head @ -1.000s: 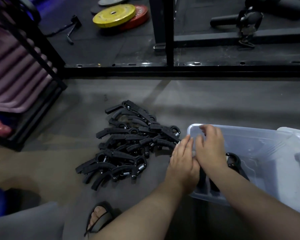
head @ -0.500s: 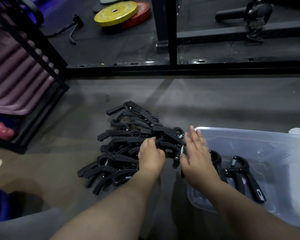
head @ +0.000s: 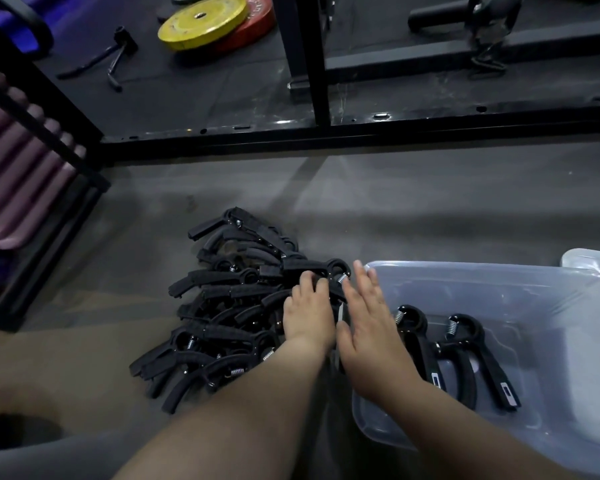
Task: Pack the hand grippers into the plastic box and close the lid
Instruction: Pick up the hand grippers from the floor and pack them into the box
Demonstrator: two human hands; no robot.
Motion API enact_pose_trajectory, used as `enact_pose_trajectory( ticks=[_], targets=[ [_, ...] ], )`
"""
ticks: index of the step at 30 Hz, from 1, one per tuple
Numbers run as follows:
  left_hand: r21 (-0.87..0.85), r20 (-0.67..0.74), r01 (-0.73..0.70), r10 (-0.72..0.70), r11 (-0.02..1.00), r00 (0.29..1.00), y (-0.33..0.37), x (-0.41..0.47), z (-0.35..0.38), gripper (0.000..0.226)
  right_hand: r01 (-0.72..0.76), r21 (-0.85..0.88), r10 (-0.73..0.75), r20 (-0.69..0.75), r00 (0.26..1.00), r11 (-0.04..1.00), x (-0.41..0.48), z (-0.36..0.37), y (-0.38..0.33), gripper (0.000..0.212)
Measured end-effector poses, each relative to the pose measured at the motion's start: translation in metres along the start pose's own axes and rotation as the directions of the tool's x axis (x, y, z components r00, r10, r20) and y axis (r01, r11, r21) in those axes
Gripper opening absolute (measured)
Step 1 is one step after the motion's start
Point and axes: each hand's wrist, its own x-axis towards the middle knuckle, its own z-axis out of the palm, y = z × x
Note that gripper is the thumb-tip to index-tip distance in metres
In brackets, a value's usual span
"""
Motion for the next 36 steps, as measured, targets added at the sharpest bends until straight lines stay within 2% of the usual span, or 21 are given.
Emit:
enact_pose_trajectory(
  ticks=[2, 7, 10, 14, 18, 27, 33, 36],
  targets=[
    [-0.003, -0.057, 0.009, -0.009, 1.0, 0.998, -0.006, -0.004, 0.002, 0.048, -0.008, 0.023, 0.008, 0.004, 1.0, 1.0, 0.001, 0.0, 0.0, 0.063],
    [0.165, -0.072, 0.038, -0.026, 0.986, 0.997, -0.023, -0.005, 0.01, 0.073, -0.021, 0.025, 0.02, 0.019, 1.0, 0.999, 0.0, 0.001, -0.004, 0.064],
    [0.204, -0.05, 0.028, -0.018, 0.978, 0.999, -0.03, -0.004, 0.011, 0.081, -0.019, 0.022, 0.018, 0.02, 1.0, 1.0, -0.001, -0.001, -0.003, 0.063],
    [0.159, -0.053, -0.027, 0.036, 0.987, 0.998, -0.03, -0.008, 0.01, 0.083, -0.024, 0.03, 0.023, 0.028, 0.999, 0.999, -0.003, -0.004, -0.002, 0.062],
    [0.096, 0.013, -0.129, 0.129, 0.987, 0.992, -0.029, -0.011, 0.015, 0.086, -0.019, 0.028, 0.018, 0.015, 1.0, 0.999, -0.002, -0.005, -0.002, 0.061],
    [0.177, 0.113, -0.081, 0.061, 0.981, 0.992, -0.027, -0.023, 0.01, 0.089, -0.009, 0.016, 0.009, 0.008, 1.0, 1.0, -0.001, -0.002, 0.0, 0.063],
    [0.103, 0.158, 0.066, -0.082, 0.992, 0.984, -0.039, -0.036, -0.012, 0.086, -0.004, 0.033, 0.004, 0.005, 1.0, 0.999, -0.001, -0.006, 0.0, 0.056],
    [-0.047, 0.189, 0.202, -0.19, 0.978, 0.963, -0.047, -0.043, -0.032, 0.075, -0.023, 0.01, 0.022, 0.052, 0.998, 1.0, 0.0, -0.011, -0.001, 0.057]
  ],
)
